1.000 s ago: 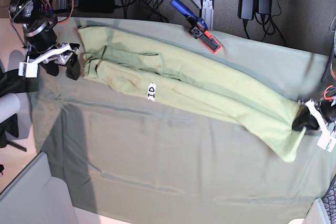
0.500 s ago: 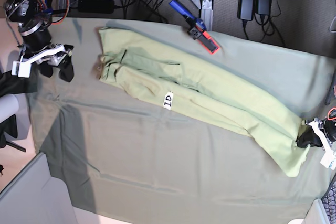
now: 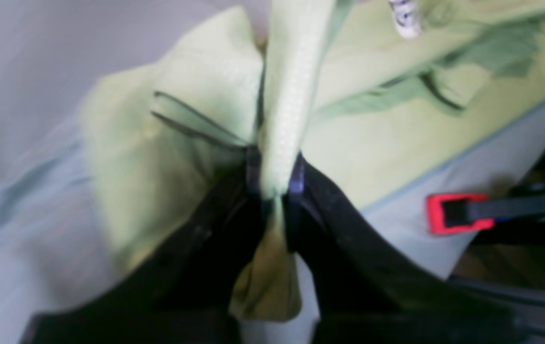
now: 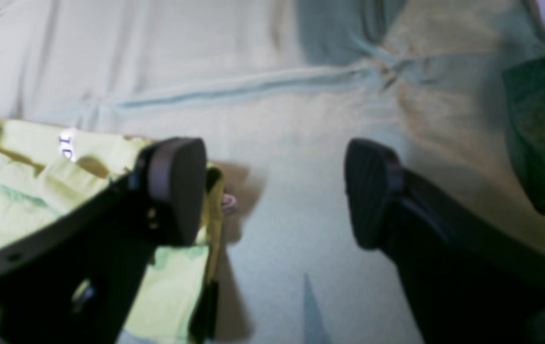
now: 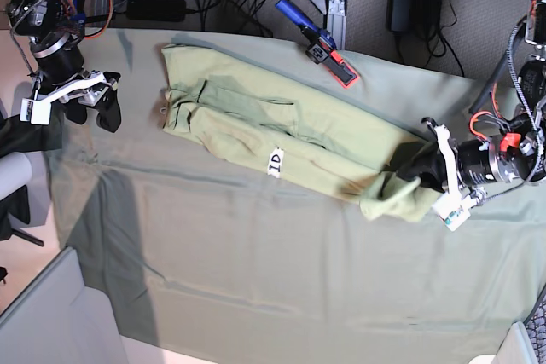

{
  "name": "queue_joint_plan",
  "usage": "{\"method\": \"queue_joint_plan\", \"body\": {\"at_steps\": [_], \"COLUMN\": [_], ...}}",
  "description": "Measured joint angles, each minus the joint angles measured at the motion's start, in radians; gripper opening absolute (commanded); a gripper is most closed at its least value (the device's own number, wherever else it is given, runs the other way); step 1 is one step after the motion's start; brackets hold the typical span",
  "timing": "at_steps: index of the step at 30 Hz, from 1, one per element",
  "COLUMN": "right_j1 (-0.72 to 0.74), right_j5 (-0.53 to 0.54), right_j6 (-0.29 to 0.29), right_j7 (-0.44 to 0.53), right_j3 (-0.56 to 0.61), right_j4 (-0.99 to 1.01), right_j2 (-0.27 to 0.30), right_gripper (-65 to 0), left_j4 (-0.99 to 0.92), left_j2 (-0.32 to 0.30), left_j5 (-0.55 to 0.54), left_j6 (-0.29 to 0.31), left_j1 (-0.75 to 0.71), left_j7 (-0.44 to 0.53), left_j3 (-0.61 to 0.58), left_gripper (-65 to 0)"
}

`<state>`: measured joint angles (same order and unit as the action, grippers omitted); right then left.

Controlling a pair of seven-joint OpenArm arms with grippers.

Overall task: Fold the T-shirt properly
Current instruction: 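Move the left gripper to the strip's middle and grasp it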

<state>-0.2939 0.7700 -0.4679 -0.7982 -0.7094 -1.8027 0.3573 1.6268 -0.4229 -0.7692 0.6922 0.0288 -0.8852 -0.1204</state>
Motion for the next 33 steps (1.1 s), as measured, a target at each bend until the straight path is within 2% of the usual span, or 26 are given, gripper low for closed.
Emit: {"method": "queue_joint_plan", "body": {"at_steps": [9, 12, 16, 19, 20, 23, 25, 33], "right_j1": [0.000, 0.000, 0.000, 0.000, 0.000, 0.000, 0.000, 0.000], "right_j5": [0.000, 0.000, 0.000, 0.000, 0.000, 0.000, 0.000, 0.000], "right_j6": [0.000, 0.000, 0.000, 0.000, 0.000, 0.000, 0.000, 0.000], "right_j7": [0.000, 0.000, 0.000, 0.000, 0.000, 0.000, 0.000, 0.009], "right_j3": [0.000, 0.000, 0.000, 0.000, 0.000, 0.000, 0.000, 0.000], "right_j4": [0.000, 0.000, 0.000, 0.000, 0.000, 0.000, 0.000, 0.000], "right_j2": [-0.006, -0.009, -0.009, -0.009, -0.009, -0.009, -0.009, -0.009], "right_gripper": [-20.6, -20.6, -20.6, -20.6, -20.6, -20.6, -20.6, -20.6], "left_j4": [0.000, 0.000, 0.000, 0.000, 0.000, 0.000, 0.000, 0.000], "left_j2": [0.050, 0.071, 0.101, 0.133, 0.145, 0.179, 0.193, 0.195], "left_j5": [0.006, 0.008, 0.060, 0.058, 0.056, 0.050, 0.046, -0.067], "left_j6": [0.000, -0.001, -0.004, -0.015, -0.015, -0.015, -0.015, -0.015], "left_j1": [0.000, 0.000, 0.019, 0.038, 0.037, 0.016, -0.002, -0.031], "left_j7": [-0.005, -0.006, -0.005, -0.003, -0.004, -0.013, -0.013, -0.016], "left_j3": [-0.035, -0.035, -0.034, -0.034, -0.032, -0.033, -0.033, -0.034], "left_gripper": [-64.5, -53.4, -52.8, -51.3, -48.0, -31.5, -25.9, -25.7]}}
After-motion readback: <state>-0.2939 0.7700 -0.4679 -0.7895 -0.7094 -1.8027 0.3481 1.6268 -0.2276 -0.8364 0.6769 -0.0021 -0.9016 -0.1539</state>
